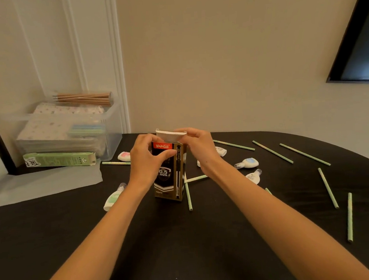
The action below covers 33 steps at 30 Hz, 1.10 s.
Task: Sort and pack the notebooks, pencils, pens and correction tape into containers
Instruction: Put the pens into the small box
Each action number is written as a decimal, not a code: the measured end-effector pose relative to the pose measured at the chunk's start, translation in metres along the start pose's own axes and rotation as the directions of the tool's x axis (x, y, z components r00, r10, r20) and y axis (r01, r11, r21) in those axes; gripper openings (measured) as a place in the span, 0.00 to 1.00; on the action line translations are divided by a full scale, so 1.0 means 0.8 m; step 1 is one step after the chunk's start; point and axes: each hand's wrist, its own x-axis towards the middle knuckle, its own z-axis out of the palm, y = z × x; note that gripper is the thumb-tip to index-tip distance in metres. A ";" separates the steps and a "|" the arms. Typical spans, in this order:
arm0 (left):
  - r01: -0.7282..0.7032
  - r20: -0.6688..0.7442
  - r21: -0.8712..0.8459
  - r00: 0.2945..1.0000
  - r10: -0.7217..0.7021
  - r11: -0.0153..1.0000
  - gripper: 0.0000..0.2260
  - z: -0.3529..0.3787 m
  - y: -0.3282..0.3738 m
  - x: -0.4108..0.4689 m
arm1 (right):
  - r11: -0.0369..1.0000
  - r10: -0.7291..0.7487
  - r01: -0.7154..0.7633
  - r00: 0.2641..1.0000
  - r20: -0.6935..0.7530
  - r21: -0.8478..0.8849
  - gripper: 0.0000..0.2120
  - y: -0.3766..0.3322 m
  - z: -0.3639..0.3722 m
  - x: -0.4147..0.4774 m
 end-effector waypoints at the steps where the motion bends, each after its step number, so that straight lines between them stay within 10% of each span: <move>1: 0.005 -0.009 -0.001 1.000 -0.005 1.000 0.12 0.001 -0.001 0.000 | 0.999 -0.030 0.030 1.000 0.000 -0.022 0.13 0.000 0.001 -0.001; 26: -0.101 0.050 0.032 0.994 0.099 0.994 0.14 -0.010 -0.010 0.008 | 0.824 -0.336 0.354 0.934 0.122 -0.442 0.13 0.024 -0.008 -0.004; 33: 0.094 0.116 -0.064 0.989 -0.086 0.994 0.21 -0.004 -0.016 0.016 | 0.867 -0.321 0.287 0.947 -0.014 -0.408 0.12 0.030 0.000 0.010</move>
